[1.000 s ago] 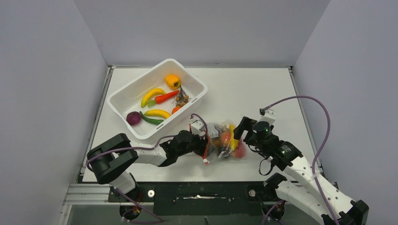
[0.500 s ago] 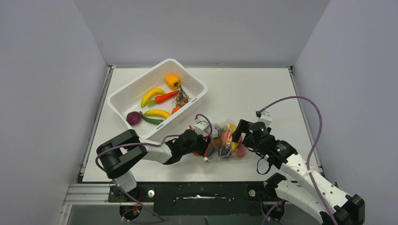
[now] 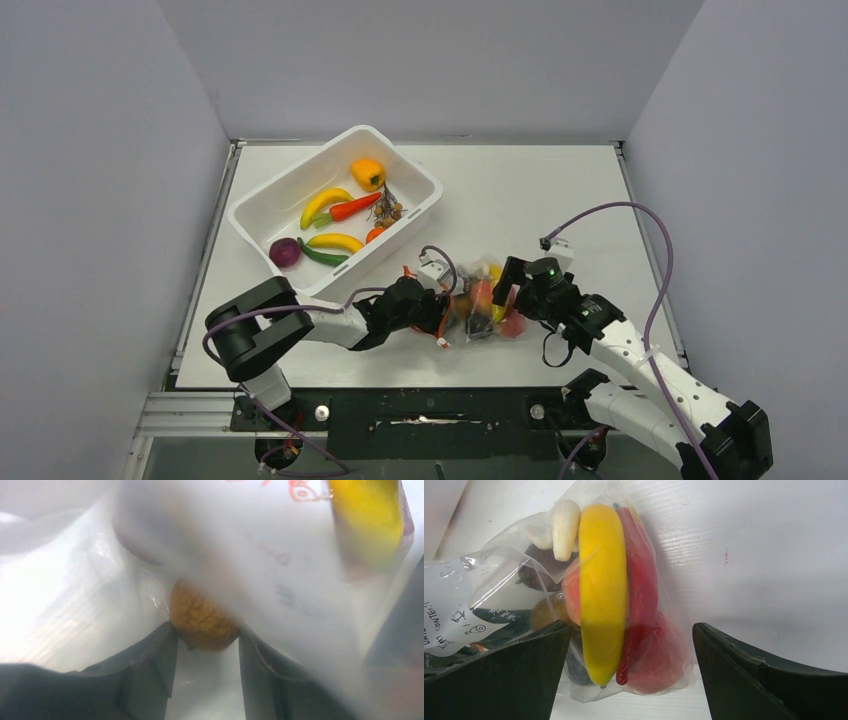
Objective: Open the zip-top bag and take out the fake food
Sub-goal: Pick up the fake fruit from the zipper food storage bag.
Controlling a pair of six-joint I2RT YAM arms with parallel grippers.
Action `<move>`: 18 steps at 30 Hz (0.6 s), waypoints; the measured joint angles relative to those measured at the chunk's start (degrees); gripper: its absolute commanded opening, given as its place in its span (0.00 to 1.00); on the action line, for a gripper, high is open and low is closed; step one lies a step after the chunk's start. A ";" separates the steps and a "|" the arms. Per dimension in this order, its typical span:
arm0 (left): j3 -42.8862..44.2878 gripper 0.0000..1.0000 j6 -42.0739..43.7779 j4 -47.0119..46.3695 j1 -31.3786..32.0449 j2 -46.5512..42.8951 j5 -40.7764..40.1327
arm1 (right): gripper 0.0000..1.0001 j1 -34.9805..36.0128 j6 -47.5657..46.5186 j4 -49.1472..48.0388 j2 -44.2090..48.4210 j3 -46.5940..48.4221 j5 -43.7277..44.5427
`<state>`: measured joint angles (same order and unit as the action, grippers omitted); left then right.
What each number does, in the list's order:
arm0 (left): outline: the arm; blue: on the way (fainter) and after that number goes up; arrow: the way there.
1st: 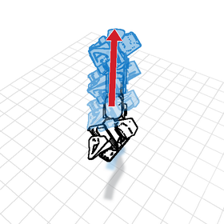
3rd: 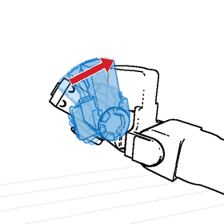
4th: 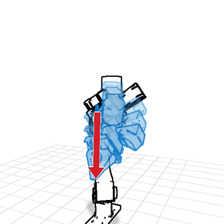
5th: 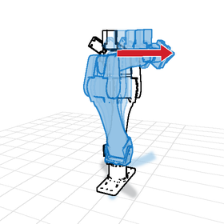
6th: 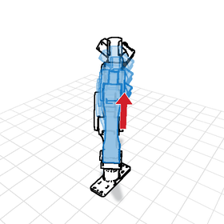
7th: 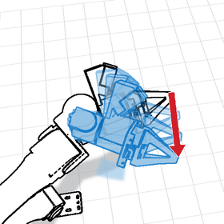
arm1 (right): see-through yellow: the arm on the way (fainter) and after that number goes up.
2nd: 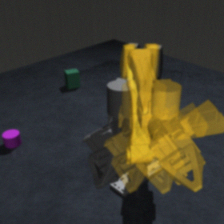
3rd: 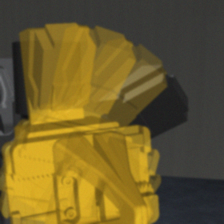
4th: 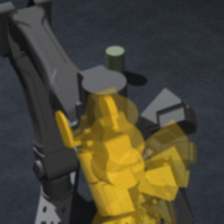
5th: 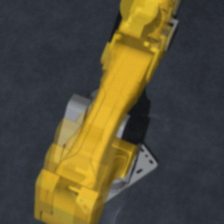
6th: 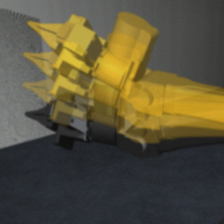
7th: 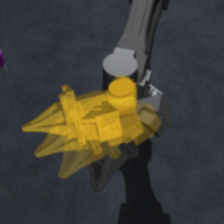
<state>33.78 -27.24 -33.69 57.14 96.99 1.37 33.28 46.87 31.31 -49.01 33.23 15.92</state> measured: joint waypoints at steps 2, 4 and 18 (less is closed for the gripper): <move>-0.02 0.06 0.85 2.08 0.55 -1.22 -0.09 | 0.97 -0.24 -0.37 -0.09 0.09 0.00 -0.72; -0.04 0.05 1.53 4.52 1.29 -2.91 -0.07 | 0.97 -0.26 -0.92 -0.48 0.20 0.00 -1.42; -1.97 0.44 5.88 17.88 2.08 -12.81 0.33 | 0.97 -1.38 -1.42 -1.31 -5.18 0.04 -2.93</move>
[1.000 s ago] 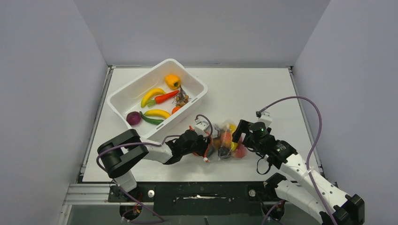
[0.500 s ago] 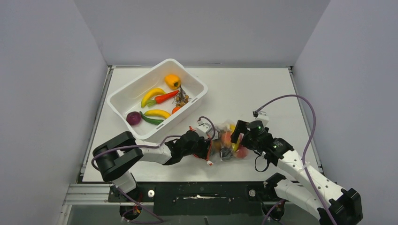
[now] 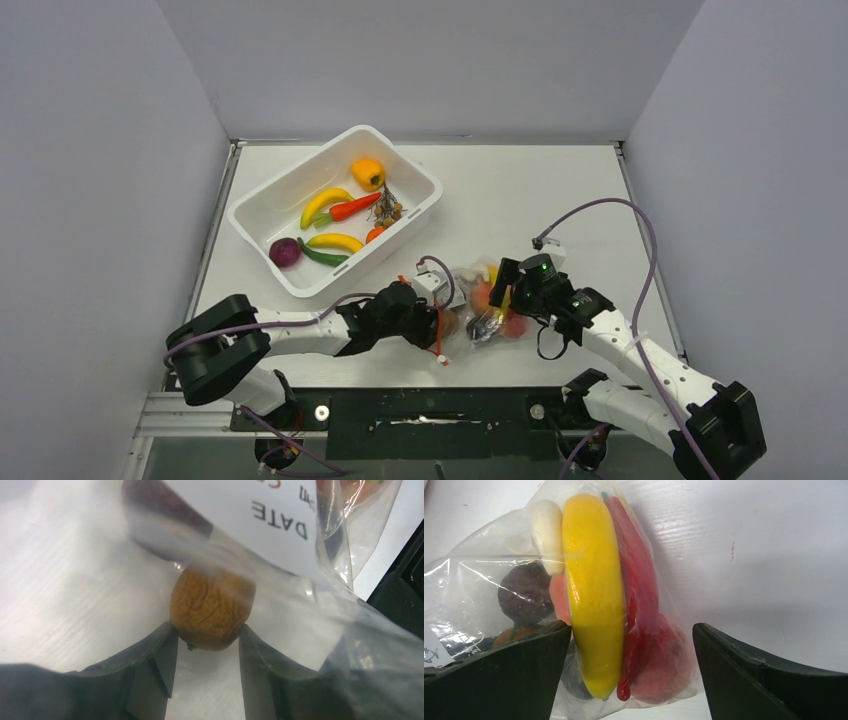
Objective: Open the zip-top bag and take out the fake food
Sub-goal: Pick up the fake fruit from the zipper food storage bag.
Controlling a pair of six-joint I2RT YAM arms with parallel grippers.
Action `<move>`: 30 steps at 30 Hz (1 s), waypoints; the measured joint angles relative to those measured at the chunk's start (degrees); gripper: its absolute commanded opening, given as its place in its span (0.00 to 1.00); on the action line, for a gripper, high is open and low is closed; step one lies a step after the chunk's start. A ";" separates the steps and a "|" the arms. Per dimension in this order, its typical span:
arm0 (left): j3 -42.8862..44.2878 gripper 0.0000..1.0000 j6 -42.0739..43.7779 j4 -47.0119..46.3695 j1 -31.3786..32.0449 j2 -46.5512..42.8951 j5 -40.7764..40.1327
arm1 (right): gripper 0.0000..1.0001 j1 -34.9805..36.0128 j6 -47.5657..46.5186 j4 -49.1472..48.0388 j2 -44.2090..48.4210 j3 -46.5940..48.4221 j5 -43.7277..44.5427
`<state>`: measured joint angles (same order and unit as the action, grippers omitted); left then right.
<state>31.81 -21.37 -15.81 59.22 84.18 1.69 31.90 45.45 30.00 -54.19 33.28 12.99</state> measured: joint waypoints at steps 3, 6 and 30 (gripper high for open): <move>0.13 0.50 0.59 -0.13 0.00 0.85 -0.02 | 0.97 0.00 -0.13 0.00 -0.13 0.04 -0.74; 1.57 0.52 0.79 -0.31 0.00 3.85 -0.02 | 0.97 0.00 -0.26 -0.09 -0.07 0.04 -1.38; -2.67 0.02 -3.21 -0.79 -0.02 -4.20 -2.62 | 0.81 -0.09 -5.25 -16.39 7.98 -0.61 -20.76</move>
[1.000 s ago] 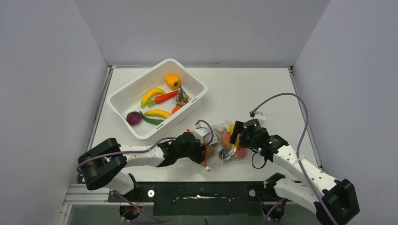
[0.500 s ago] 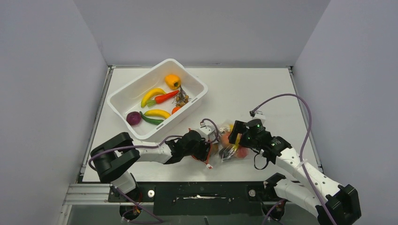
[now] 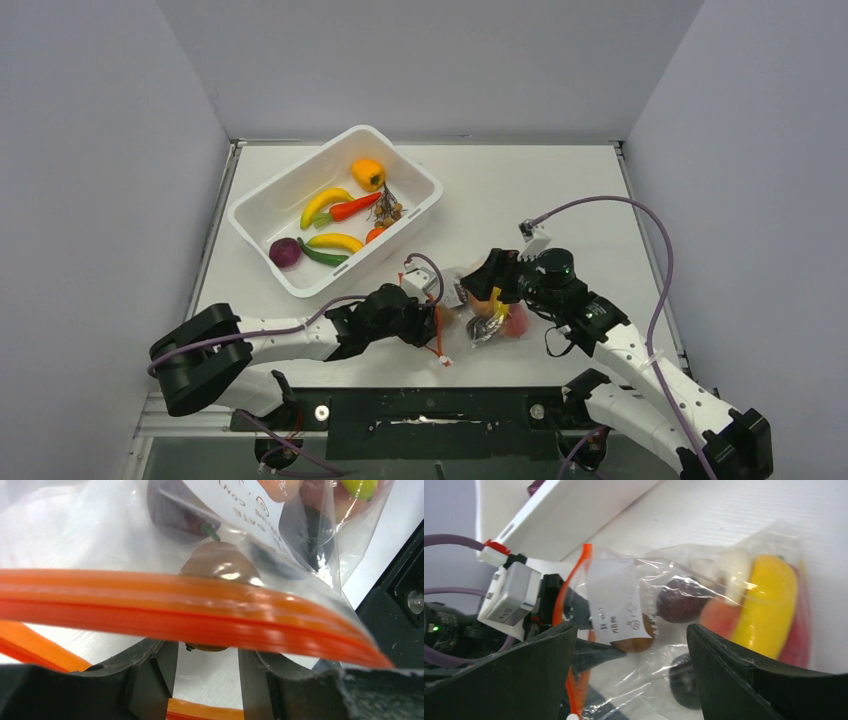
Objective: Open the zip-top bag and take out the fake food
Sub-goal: Pick up the fake fruit from the zipper food storage bag.
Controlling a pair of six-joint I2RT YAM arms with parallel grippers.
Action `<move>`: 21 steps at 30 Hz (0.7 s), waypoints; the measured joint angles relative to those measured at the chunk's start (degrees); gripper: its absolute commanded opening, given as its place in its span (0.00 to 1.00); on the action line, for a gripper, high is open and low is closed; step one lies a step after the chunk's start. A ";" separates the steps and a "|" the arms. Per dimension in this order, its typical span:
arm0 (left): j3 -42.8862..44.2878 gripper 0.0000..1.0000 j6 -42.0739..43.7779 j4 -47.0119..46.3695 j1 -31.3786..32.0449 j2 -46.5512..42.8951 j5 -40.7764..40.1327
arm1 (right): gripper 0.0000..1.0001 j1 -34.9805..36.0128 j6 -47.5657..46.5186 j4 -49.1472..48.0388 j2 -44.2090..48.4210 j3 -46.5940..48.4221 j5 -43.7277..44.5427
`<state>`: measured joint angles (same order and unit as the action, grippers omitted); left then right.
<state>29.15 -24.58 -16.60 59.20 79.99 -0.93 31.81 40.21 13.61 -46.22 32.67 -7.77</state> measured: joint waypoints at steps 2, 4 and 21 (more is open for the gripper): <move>-0.46 0.02 -0.52 0.17 0.00 -1.14 -0.31 | 0.78 0.07 0.00 -3.13 -1.49 -0.07 -3.96; -0.87 0.01 -0.85 0.22 0.00 -2.19 -0.63 | 0.76 0.20 0.20 -5.73 -3.37 -0.07 -7.23; -2.29 0.00 -2.05 0.98 -0.15 -7.43 -3.19 | 0.53 9.97 0.22 -10.58 -15.02 0.81 -6.71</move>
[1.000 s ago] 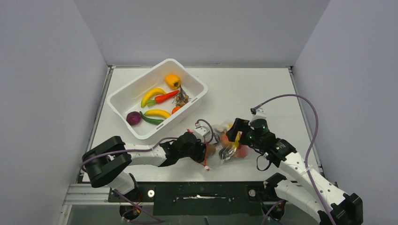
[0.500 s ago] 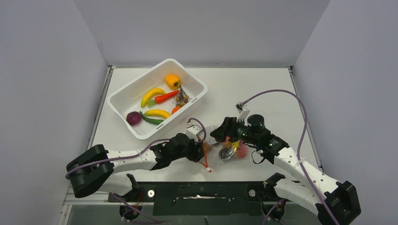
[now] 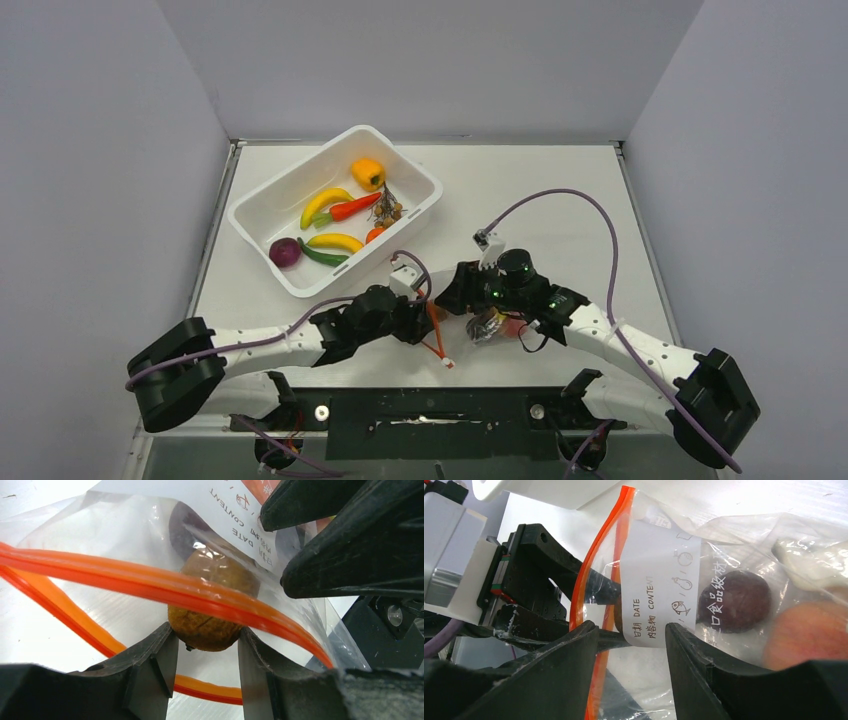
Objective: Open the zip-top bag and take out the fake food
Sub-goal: Pick up the fake fruit from the zipper food storage bag.
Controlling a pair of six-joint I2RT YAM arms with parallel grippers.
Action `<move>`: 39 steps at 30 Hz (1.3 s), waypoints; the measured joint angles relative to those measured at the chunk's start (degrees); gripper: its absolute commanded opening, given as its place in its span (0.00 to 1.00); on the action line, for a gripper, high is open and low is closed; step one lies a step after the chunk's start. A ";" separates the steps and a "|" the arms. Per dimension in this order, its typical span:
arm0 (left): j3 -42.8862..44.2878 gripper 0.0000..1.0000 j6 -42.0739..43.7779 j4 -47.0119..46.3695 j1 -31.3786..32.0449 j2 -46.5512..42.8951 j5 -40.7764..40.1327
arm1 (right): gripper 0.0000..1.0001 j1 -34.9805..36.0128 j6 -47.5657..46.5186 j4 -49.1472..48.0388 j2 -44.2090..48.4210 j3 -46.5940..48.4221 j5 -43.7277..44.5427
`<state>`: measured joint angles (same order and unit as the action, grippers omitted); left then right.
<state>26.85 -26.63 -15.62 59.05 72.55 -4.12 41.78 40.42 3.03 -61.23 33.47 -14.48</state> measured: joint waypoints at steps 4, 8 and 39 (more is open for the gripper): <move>-1.31 0.00 -0.17 0.02 -0.17 -2.23 -0.22 | 0.54 0.50 -0.68 -0.13 0.00 0.00 -0.81; -2.14 0.00 -0.22 0.15 -0.33 -3.56 -0.59 | 0.54 1.14 -1.53 -0.52 -0.35 0.09 -2.80; 3.76 0.00 6.05 20.70 -11.26 -17.62 8.59 | 0.61 6.27 -5.01 11.17 -3.78 7.93 13.42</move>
<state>30.61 -20.58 5.08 47.79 54.94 4.47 48.05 35.42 14.20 -65.01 41.41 -1.06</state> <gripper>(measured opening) 0.409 0.510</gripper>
